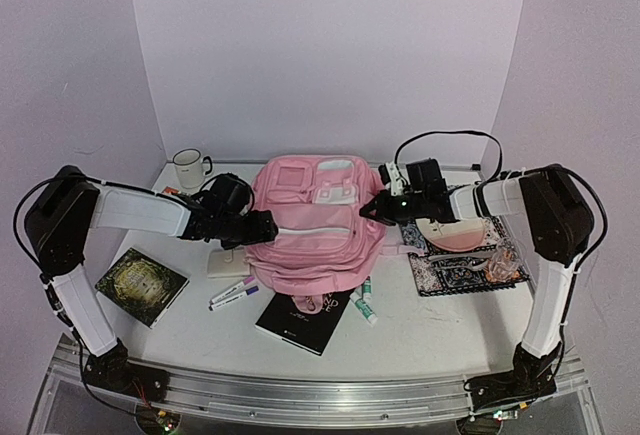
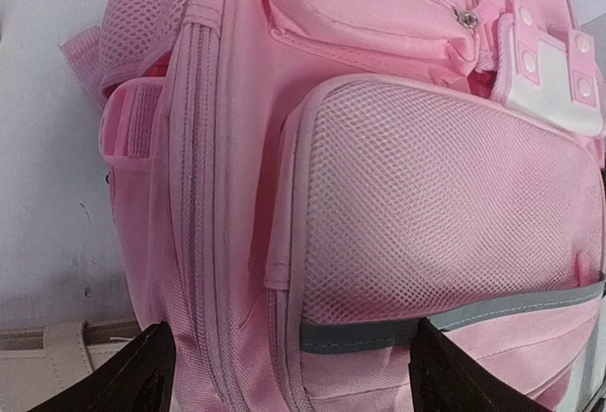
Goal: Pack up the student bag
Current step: Hold the upper front pocket of the student bag, then unzip the upper front pocket of the student bag, then pick up the student bag from the upper front pocket, then unzip the upper front pocket of the student bag, then pick up the upper front pocket of the student bag.
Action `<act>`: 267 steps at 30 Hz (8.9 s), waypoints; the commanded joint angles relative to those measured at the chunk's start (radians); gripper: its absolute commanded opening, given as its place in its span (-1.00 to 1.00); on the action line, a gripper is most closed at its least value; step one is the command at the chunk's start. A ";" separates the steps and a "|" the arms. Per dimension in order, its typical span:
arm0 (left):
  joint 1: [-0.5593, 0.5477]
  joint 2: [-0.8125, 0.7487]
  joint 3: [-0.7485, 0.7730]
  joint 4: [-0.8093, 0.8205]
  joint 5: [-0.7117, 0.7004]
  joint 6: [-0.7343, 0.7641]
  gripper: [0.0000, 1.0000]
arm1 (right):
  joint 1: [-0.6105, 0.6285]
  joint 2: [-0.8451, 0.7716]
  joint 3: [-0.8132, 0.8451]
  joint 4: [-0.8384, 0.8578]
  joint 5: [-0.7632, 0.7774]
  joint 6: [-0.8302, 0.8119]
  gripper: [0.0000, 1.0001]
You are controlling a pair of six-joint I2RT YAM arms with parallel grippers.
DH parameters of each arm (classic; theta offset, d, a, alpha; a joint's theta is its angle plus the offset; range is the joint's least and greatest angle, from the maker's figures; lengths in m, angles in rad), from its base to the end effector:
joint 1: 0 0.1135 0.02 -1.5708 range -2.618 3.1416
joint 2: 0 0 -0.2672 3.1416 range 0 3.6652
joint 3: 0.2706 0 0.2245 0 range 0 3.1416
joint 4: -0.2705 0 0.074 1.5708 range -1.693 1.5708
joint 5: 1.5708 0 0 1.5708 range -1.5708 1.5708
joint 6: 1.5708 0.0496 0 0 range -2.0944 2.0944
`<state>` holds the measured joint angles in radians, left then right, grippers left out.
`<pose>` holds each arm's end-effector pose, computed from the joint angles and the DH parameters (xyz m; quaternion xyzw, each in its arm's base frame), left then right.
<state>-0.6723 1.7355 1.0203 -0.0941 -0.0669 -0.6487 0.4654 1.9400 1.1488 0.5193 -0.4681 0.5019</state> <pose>0.2772 -0.2164 0.1912 -0.0015 0.9279 -0.2034 0.3124 0.3699 0.2108 0.2193 -0.1261 0.7771 0.4371 0.4349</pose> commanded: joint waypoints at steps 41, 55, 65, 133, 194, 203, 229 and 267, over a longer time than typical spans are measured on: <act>0.037 0.099 -0.009 0.233 0.143 -0.104 0.55 | 0.002 0.072 0.124 -0.413 -0.402 -0.736 0.85; 0.037 0.099 0.003 0.233 0.131 -0.105 0.55 | 0.023 -0.010 0.085 -0.544 -0.431 -0.806 0.33; 0.037 0.114 0.014 0.231 0.094 -0.103 0.52 | 0.047 -0.118 -0.013 -0.576 -0.458 -0.809 -0.15; 0.039 0.172 0.076 0.225 0.023 -0.107 -1.00 | 0.095 -0.158 -0.055 -0.548 -0.420 -0.788 -0.51; -0.083 0.038 -0.034 0.382 -0.022 -0.235 -1.00 | 0.406 0.059 0.337 -0.535 0.200 -0.028 -1.00; -0.082 -0.039 -0.123 0.381 -0.126 -0.145 -0.68 | 0.415 0.037 0.353 -0.488 0.219 -0.052 -0.56; -0.317 -0.051 0.023 0.100 -0.146 -0.014 -0.03 | 0.329 -0.159 0.090 -0.473 0.503 -0.321 0.31; -0.349 0.013 0.075 -0.063 -0.188 0.009 -1.00 | 0.334 -0.058 0.105 -0.410 0.298 -0.774 0.83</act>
<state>-1.0183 1.8084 1.0866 -0.1341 -0.2138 -0.6685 0.7910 1.8610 1.2346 0.1039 -0.1230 -0.1595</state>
